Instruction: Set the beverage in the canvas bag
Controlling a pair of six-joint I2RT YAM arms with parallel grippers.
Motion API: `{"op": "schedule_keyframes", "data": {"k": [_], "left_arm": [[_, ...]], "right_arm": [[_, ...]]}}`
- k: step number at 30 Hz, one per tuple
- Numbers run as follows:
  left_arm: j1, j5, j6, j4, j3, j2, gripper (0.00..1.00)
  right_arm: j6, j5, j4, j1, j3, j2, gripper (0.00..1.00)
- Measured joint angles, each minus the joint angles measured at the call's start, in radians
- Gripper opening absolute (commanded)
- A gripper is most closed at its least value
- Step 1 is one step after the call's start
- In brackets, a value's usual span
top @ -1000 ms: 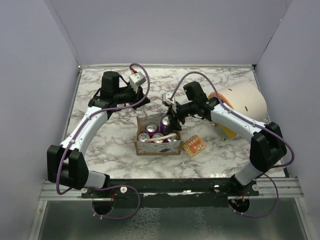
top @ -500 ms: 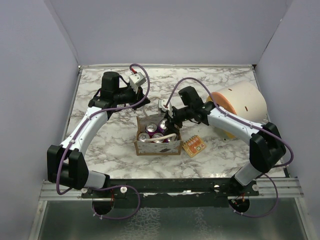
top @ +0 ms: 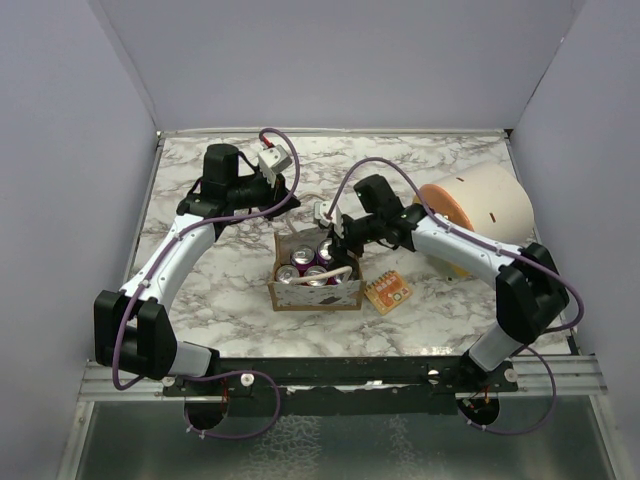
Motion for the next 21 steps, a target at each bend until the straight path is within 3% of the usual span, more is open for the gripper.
{"op": "schedule_keyframes", "data": {"k": [21], "left_arm": [[0.0,0.0,0.01,0.006,-0.01,-0.005,0.0]], "right_arm": [[0.011,0.049,0.013,0.009,0.014,0.05,0.43]]}}
